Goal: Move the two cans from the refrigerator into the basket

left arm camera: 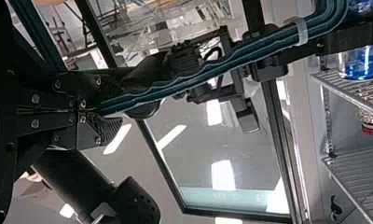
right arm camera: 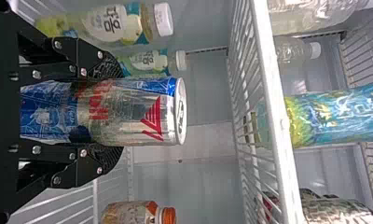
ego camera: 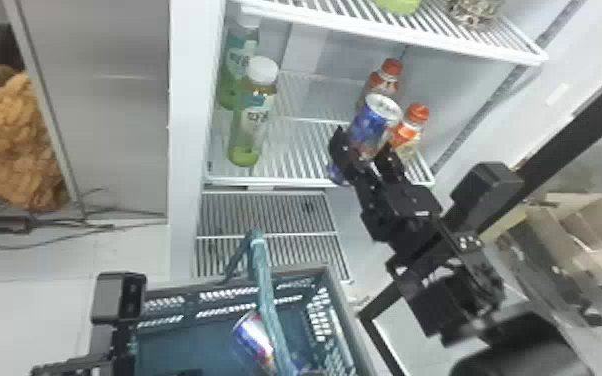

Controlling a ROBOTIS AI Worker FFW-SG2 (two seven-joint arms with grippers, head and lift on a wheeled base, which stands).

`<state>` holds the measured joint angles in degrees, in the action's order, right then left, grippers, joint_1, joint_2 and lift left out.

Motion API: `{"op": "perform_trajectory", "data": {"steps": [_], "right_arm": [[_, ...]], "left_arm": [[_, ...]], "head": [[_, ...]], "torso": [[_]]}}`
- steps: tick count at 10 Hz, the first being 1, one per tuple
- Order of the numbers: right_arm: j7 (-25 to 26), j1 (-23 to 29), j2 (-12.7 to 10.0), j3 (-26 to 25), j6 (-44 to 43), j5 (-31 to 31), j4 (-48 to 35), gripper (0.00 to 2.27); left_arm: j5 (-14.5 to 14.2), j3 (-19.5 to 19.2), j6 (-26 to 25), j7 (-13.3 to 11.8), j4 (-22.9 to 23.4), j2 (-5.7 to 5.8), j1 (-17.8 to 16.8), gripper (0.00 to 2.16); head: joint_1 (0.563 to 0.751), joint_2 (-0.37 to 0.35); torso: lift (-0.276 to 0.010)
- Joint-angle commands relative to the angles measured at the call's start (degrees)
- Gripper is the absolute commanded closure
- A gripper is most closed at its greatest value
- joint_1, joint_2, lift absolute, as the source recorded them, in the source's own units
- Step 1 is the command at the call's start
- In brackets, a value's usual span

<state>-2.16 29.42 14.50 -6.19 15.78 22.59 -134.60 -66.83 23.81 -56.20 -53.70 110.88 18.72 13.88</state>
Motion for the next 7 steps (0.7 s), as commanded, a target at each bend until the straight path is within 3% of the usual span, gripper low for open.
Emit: {"op": "perform_trajectory", "data": {"steps": [1,7], "right_arm": [[-0.3,3.48,-0.43,-1.24,1.51,1.51,-3.56,0.75],[-0.39,15.01,-1.93,-7.75,21.76,7.34,-22.4,0.75]], "left_arm": [[-0.13,-0.05,-0.05,0.0,0.0,0.09,0.04,1.16],[-0.24,-0.27,-0.05,-0.08,0.0,0.09,0.32,1.16]], "head": [[0.695,-0.35],[0.695,-0.35]], "torso": [[-0.276],[-0.276]]}}
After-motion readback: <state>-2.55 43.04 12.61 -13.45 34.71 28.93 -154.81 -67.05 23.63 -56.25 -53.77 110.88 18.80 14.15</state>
